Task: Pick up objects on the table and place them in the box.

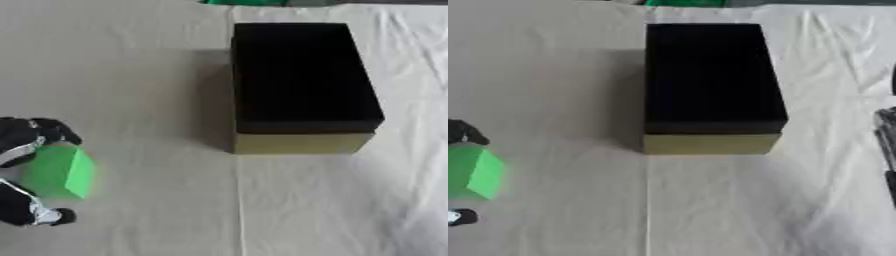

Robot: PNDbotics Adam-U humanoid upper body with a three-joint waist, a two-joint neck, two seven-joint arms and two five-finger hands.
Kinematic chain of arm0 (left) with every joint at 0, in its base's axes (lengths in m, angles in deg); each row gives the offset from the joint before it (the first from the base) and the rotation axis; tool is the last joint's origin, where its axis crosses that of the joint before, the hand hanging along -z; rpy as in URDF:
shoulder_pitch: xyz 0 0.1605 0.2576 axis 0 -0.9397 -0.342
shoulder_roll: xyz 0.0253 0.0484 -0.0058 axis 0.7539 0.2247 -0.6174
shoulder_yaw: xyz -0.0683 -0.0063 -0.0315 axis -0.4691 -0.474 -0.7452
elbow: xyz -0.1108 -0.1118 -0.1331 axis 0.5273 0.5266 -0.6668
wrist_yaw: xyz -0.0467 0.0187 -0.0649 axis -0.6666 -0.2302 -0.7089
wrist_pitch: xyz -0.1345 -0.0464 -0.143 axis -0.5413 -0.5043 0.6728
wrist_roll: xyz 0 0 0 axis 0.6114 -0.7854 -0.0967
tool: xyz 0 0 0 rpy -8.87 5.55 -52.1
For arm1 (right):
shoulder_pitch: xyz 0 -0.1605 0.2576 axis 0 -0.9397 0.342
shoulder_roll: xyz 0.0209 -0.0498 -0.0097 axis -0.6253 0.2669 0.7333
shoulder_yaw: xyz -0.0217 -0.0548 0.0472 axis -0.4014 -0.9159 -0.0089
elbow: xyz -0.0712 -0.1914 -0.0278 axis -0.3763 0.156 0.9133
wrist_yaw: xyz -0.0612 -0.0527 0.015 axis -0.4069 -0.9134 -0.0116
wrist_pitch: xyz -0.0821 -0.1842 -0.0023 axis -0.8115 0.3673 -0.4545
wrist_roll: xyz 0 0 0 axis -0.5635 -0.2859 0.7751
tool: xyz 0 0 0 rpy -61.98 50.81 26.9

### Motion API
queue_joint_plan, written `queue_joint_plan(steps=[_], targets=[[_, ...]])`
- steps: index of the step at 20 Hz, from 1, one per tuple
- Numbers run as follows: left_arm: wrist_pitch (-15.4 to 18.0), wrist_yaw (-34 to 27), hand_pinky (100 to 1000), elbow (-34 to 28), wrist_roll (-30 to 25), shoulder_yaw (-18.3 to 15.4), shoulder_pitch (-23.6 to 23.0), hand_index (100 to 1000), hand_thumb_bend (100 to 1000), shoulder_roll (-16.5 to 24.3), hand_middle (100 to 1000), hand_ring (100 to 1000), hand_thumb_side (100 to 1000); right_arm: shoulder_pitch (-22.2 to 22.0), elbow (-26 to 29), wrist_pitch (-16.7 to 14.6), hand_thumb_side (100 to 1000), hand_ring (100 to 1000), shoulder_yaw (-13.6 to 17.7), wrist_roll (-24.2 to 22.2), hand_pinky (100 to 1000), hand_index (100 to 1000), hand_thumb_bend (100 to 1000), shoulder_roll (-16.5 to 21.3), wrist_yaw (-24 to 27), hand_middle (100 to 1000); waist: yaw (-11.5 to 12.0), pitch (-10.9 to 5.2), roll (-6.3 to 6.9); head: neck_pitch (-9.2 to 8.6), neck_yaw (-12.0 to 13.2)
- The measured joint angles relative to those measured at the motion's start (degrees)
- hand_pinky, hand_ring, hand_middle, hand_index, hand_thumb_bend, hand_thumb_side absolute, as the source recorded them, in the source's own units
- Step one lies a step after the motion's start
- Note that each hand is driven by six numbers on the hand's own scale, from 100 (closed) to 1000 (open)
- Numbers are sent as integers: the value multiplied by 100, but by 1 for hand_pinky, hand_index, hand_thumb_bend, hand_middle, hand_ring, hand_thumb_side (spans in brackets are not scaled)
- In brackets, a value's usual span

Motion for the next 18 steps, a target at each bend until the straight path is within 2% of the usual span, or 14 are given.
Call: queue_joint_plan(steps=[6, 12, 15, 18], targets=[[-29, 128, 821, 6, 57, -62, -56, 888, 630, 0, 842, 857, 417, -13, 0, 15, 1000, 784, -37, -43, 865, 817, 100, -4, 20, 805, 20, 5, 0, -5, -2], [-118, 67, 806, 300, -3, -39, -10, 859, 512, -82, 814, 839, 402, -14, 0, 21, 1000, 784, -71, -90, 866, 817, 100, -51, 51, 805, 5, 8, -1, -37, 0], [-114, 4, 781, 479, -29, 23, 28, 840, 469, -155, 797, 819, 384, -16, 0, 11, 1000, 784, -71, -101, 866, 817, 100, -53, 67, 805, -12, 9, -1, -48, 0], [-93, -71, 723, 567, -42, 54, 60, 794, 430, -199, 747, 762, 373, -17, 0, 11, 1000, 784, -71, -102, 866, 817, 100, -56, 79, 805, -12, 10, 0, -50, 2]])
